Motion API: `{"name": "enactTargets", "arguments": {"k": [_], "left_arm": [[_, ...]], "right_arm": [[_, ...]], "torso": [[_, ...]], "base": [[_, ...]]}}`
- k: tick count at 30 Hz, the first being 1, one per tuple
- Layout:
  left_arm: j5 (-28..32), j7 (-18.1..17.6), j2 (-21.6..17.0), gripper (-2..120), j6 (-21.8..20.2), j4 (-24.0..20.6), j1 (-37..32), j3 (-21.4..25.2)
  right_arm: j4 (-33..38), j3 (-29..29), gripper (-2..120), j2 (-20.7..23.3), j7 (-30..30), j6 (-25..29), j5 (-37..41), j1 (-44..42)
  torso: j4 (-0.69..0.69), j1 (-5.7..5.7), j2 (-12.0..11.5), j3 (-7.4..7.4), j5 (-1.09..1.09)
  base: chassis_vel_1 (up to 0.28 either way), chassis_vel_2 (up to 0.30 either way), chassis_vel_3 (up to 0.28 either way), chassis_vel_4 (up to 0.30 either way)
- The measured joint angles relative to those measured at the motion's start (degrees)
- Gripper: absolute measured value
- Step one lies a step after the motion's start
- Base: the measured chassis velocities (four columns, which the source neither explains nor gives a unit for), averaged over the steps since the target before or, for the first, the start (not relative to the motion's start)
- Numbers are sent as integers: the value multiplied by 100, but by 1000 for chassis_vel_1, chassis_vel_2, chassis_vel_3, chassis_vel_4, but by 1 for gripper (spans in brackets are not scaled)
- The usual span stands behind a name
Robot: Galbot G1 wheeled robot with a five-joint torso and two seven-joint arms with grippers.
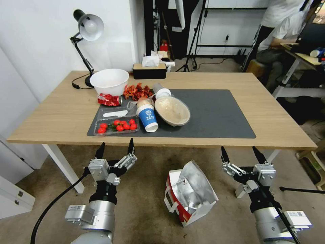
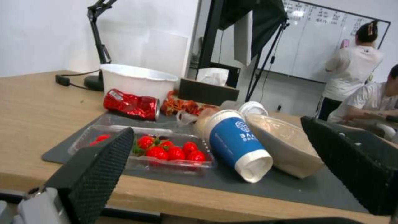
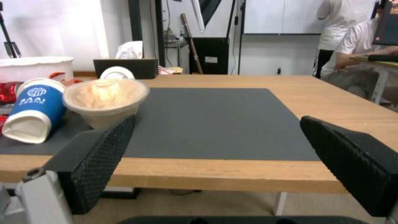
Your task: Pick up the food delivery bag from the floor and place it on the table.
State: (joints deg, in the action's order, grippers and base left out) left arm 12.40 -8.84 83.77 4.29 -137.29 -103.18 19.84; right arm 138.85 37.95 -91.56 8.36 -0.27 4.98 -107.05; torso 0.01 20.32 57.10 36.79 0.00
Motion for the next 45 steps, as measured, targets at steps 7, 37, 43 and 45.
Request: {"name": "enactTargets", "arguments": {"k": [7,37,43,45], "left_arm": [[-57,15,-1,100,38,-6,-24,2],[-154,-71,-113,100,127,22,-30,44],[-157,-32,-98,100,116,16,-28,33],[-156,-27,-100,100,116,18,-24,25]], "right_arm": [[12,4,100,17,8,0,5,-13],[66,-10,100,-57,42,40,-37,-49],[73,-17,100,-59,72,48,-52,-66],[73,-16,100,-59,74,51,-53,-65]], "torso": [[0,-102,-227,-126,0],[0,-423,-975,-555,0],[0,-508,-1184,-679,0],[0,-525,-1227,-703,0]], "base": [[0,0,0,0],[0,0,0,0],[0,0,0,0],[0,0,0,0]]}}
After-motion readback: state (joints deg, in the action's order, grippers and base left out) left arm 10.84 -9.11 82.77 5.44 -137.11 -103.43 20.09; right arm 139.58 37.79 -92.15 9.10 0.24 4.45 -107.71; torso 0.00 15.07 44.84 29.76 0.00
